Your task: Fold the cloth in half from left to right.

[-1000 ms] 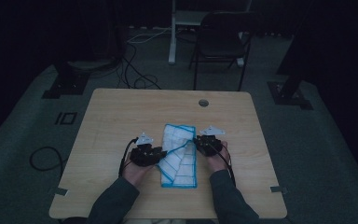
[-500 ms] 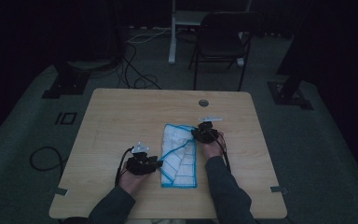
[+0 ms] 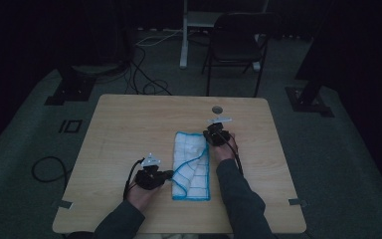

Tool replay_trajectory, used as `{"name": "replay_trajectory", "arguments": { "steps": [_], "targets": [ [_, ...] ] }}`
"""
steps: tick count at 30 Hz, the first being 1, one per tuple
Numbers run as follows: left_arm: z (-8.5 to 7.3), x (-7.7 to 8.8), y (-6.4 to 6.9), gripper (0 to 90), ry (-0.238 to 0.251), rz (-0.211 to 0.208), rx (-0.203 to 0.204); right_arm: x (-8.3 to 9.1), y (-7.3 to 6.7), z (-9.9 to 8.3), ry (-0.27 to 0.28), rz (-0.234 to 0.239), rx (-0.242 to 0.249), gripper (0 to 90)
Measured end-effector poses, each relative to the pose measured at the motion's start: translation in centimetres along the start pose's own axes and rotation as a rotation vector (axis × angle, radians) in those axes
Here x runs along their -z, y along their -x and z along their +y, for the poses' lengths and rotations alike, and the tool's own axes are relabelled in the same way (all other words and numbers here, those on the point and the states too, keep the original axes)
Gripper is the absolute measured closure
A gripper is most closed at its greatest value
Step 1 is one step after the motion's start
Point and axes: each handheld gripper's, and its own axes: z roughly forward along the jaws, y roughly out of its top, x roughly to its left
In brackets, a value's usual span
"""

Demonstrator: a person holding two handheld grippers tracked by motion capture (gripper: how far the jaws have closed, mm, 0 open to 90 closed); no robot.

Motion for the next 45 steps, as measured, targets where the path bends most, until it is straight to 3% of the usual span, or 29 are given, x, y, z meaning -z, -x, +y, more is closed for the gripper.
{"name": "replay_trajectory", "arguments": {
  "steps": [3, 9, 20, 21, 23, 37, 45],
  "targets": [
    [0.1, 0.1, 0.6, 90.0, 0.012, -0.029, -0.002, -0.5, 0.1, 0.7, -0.004, -0.009, 0.03, 89.2],
    [0.8, 0.1, 2.8, 90.0, 0.034, -0.111, -0.049, -1.4, 0.4, 1.3, -0.021, -0.02, 0.038, 89.7],
    [2.0, 0.0, 5.4, 89.9, 0.063, -0.169, -0.098, -1.3, 0.7, 2.0, -0.017, -0.039, 0.037, 89.5],
    [2.0, 0.0, 5.4, 89.7, 0.062, -0.177, -0.096, -1.3, 0.7, 2.0, -0.017, -0.04, 0.039, 88.6],
    [2.0, -0.1, 5.5, 85.2, 0.062, -0.209, -0.097, -1.3, 0.8, 2.0, -0.011, -0.05, 0.045, 76.6],
    [2.0, -0.1, 5.5, 81.7, 0.077, -0.198, -0.107, -0.3, 1.7, 2.0, 0.011, -0.063, 0.03, 73.1],
    [2.2, 0.0, 4.8, 81.4, 0.094, -0.165, -0.095, -0.3, 1.7, 1.8, 0.01, -0.061, 0.036, 72.5]
  ]
}}
